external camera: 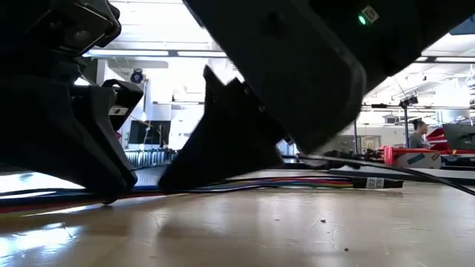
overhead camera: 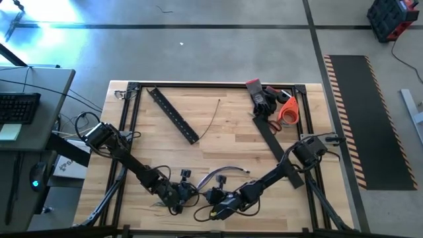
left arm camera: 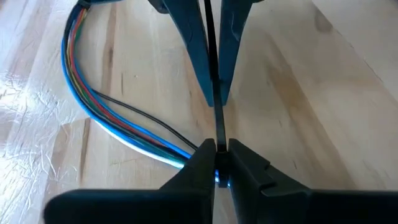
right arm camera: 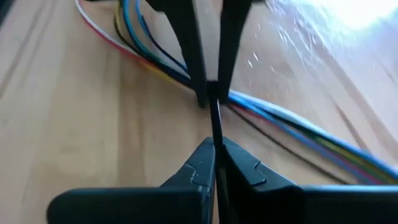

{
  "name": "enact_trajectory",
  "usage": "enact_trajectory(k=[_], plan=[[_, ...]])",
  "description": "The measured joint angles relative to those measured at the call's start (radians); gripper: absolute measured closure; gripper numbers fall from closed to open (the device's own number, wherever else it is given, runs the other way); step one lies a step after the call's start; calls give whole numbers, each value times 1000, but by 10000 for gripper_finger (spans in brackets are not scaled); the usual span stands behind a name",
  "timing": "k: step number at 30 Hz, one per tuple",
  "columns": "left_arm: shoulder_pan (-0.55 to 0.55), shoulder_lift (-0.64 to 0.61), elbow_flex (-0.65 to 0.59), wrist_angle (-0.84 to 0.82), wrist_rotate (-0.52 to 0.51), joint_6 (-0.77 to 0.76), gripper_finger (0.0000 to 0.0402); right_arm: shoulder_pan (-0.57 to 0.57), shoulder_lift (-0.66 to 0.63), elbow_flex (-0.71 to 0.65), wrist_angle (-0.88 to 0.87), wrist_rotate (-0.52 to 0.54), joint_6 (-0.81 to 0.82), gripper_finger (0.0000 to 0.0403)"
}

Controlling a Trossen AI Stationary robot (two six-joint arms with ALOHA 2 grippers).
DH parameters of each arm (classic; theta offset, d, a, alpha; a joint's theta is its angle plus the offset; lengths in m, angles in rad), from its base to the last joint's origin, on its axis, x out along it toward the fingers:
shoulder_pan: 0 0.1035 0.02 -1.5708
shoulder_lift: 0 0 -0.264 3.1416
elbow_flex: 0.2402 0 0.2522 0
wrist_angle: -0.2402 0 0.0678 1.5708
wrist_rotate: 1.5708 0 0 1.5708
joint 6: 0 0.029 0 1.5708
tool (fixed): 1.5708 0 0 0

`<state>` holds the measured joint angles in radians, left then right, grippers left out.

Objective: Ziptie cables
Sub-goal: Wrap the cable wires with the black zip tie

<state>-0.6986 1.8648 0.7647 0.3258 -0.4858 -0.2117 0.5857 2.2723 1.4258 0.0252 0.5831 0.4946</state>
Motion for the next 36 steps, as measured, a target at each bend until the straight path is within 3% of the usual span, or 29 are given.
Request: enact_trajectory(k=[10, 17, 20, 24, 27, 31, 36], plan=[[-23, -3, 2, -61, -31, -48, 391, 63, -13, 5, -254, 26, 264, 402], [-21, -3, 1, -60, -27, -48, 392, 84, -76, -2, -372, -15, 296, 401], [-21, -3, 1, -57, -27, -48, 393, 85, -119, -2, -461, -60, 346, 381], [-21, -3, 1, -55, -26, -48, 393, 78, -158, -2, -531, -90, 355, 320], [-21, -2, 0, -52, -21, -47, 388, 77, -171, -2, -470, -61, 282, 266], [-22, -2, 0, -52, -14, -47, 385, 77, -143, -2, -210, -19, 61, 210], [-23, -2, 0, -50, 4, -40, 386, 71, -54, -1, 108, 57, -124, 192]])
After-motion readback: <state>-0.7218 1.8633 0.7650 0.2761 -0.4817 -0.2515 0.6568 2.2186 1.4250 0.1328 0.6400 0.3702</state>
